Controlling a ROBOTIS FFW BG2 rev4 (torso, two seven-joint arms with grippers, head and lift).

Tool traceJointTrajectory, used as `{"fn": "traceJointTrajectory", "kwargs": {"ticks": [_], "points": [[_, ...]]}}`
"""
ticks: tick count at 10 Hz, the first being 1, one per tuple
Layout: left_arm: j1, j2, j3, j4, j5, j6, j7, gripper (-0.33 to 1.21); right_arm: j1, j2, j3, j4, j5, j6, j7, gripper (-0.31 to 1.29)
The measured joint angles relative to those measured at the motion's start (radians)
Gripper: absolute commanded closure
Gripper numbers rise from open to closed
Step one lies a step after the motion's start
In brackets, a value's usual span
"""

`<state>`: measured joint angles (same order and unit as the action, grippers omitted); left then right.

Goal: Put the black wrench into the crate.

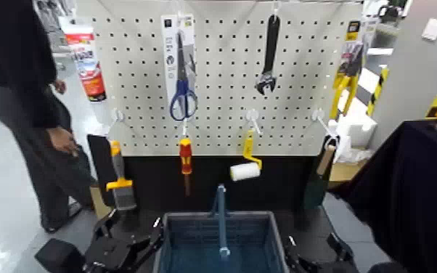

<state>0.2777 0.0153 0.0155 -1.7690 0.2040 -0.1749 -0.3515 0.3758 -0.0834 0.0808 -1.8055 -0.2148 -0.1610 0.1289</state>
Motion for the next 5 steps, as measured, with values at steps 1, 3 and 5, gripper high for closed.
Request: {"fn": "traceJointTrajectory", "kwargs": {"ticks": [1,3,5], "points": [[-0.001,0.0,-0.001,0.0,0.0,0.0,0.0,0.11,-0.013,-0.001,-0.005,0.0,0.0,0.007,0.016,0.18],[-0.002,0.0,-0.002,0.001,0.0,0.0,0.002,0.11,-0.044,0.001,-0.016,0.0,-0.001,0.031,0.055,0.18],[-0.003,0.0,-0.004,0.002,0.0,0.0,0.003,0.11,-0.082,0.004,-0.023,0.0,-0.002,0.054,0.087,0.18]]}}
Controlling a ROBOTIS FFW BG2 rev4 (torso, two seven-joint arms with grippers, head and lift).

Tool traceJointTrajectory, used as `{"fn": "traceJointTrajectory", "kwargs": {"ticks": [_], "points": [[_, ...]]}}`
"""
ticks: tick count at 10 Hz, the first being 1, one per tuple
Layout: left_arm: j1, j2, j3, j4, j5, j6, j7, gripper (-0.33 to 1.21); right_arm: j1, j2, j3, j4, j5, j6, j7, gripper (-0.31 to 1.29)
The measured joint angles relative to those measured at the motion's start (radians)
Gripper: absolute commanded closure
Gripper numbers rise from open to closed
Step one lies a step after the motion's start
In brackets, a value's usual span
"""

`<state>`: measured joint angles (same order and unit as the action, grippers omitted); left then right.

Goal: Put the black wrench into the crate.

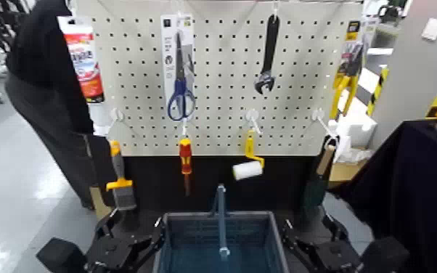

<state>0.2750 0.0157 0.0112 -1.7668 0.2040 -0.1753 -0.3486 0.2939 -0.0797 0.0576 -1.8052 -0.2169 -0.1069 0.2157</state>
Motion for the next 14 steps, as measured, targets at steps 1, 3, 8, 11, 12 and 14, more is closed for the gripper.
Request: {"fn": "traceJointTrajectory", "kwargs": {"ticks": [1,3,8,11,12,14], "points": [[0.0,0.001,0.0,0.001,0.0,-0.001,0.001,0.11,-0.023,0.002,-0.007,0.001,0.0,0.011,0.022,0.18],[-0.002,0.003,-0.002,0.001,0.0,-0.002,0.003,0.11,-0.079,0.003,-0.025,0.002,-0.001,0.045,0.078,0.18],[-0.016,0.007,-0.013,0.007,0.0,-0.004,0.006,0.11,-0.235,0.003,-0.046,0.021,-0.007,0.11,0.196,0.18],[-0.019,0.009,-0.017,0.009,0.0,-0.006,0.01,0.11,-0.301,0.0,-0.046,0.029,-0.015,0.145,0.226,0.19],[-0.021,0.009,-0.018,0.01,0.0,-0.006,0.01,0.11,-0.32,0.0,-0.042,0.032,-0.02,0.147,0.229,0.19],[-0.023,0.012,-0.02,0.01,0.0,-0.007,0.01,0.11,-0.363,-0.003,-0.036,0.033,-0.03,0.158,0.238,0.19]]}}
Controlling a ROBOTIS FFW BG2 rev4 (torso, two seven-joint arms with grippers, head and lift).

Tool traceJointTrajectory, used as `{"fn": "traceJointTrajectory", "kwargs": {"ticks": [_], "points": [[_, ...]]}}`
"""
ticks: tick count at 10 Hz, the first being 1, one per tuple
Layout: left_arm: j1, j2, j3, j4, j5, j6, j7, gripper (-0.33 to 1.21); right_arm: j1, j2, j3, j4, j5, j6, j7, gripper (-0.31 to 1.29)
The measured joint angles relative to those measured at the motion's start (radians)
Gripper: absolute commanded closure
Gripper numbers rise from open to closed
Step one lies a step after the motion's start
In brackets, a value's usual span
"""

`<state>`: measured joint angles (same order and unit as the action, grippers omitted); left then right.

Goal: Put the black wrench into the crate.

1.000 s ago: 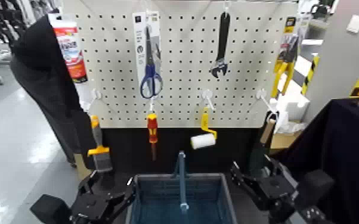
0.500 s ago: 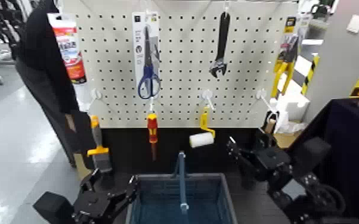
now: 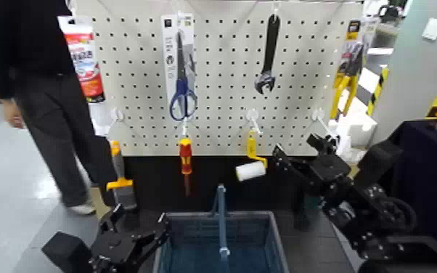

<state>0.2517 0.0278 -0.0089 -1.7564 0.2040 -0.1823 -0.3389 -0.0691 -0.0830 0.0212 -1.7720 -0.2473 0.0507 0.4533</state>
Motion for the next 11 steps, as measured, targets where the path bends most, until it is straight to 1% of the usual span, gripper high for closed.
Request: {"fn": "traceJointTrajectory", "kwargs": {"ticks": [4,8,11], "points": [[-0.004,0.005,-0.005,0.002,0.0,0.0,0.006,0.11,-0.097,-0.002,0.004,0.014,-0.022,0.023,0.036,0.19],[-0.017,0.013,-0.014,0.004,0.0,0.0,0.012,0.11,-0.199,-0.001,0.032,0.061,-0.049,0.015,0.06,0.19],[-0.032,0.016,-0.023,0.008,0.0,-0.001,0.012,0.11,-0.267,0.008,0.04,0.096,-0.062,-0.003,0.085,0.19]]}}
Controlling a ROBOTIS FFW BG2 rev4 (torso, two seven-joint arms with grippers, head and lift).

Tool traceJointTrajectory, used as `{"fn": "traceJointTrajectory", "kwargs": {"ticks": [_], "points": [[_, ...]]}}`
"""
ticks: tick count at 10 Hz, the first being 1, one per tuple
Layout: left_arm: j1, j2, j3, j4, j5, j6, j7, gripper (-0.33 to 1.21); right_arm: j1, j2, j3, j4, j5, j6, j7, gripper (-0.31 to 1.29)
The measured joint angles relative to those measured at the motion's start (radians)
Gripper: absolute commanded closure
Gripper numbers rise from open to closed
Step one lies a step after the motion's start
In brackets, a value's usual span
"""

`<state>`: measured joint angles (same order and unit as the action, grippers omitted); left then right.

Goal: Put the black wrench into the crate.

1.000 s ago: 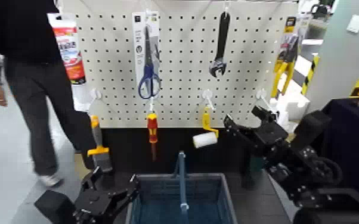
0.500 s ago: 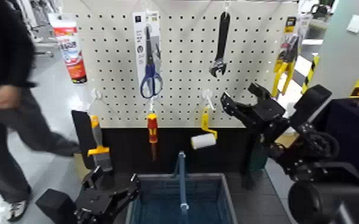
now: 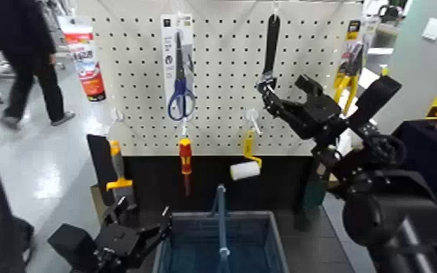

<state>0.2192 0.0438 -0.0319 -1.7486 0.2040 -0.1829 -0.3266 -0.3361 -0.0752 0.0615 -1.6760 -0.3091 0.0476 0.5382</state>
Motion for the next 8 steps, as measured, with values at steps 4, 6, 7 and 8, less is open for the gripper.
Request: {"fn": "traceJointTrajectory", "kwargs": {"ticks": [4,6,7,8], "points": [[-0.011,0.005,-0.009,0.005,0.0,0.0,0.0,0.11,-0.087,0.001,0.031,0.049,-0.033,-0.013,0.025,0.19],[-0.014,0.005,-0.011,0.006,0.0,0.0,0.0,0.11,-0.122,-0.001,0.046,0.071,-0.042,-0.014,0.037,0.23],[-0.016,0.005,-0.011,0.006,0.0,0.0,0.0,0.11,-0.132,-0.001,0.052,0.078,-0.047,-0.014,0.037,0.37],[-0.016,0.005,-0.011,0.007,0.0,0.0,0.0,0.11,-0.137,-0.001,0.056,0.08,-0.048,-0.014,0.036,0.69]]}}
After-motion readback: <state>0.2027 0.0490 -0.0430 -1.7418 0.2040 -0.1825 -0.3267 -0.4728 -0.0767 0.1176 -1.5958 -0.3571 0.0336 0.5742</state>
